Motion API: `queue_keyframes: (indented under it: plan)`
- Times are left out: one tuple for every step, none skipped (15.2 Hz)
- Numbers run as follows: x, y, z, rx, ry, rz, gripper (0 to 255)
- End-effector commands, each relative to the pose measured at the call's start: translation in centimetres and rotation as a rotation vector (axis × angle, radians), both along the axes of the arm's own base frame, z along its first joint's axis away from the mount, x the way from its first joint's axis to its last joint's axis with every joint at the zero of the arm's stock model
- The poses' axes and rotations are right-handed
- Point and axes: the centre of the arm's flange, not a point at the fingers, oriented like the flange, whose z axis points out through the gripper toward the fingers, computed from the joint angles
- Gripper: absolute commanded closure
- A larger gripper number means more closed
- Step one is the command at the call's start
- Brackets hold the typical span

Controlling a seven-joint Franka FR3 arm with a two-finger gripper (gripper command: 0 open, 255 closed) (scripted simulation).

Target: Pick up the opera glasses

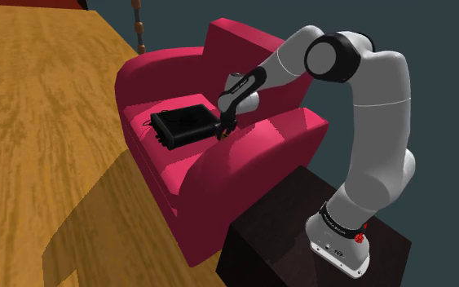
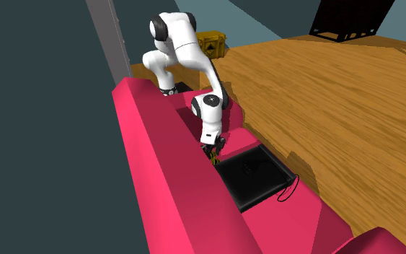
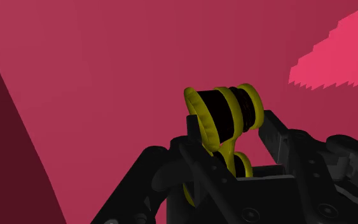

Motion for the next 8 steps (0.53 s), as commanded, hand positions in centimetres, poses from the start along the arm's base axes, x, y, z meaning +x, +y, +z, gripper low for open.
queue_keyframes:
  plan:
    - [0.0,0.0,1.1,0.0,0.0,0.0,255]
    - [0.0,0.0,1.6,0.0,0.0,0.0,255]
    - [0.0,0.0,2.1,0.0,0.0,0.0,255]
    - [0.0,0.0,2.7,0.0,0.0,0.0,255]
    - [0.0,0.0,3.2,0.0,0.0,0.0,255]
    - [0.0,0.0,3.7,0.0,0.0,0.0,255]
    - [0.0,0.0,4.2,0.0,0.0,0.0,255]
    - [0.0,0.0,4.8,0.0,0.0,0.0,255]
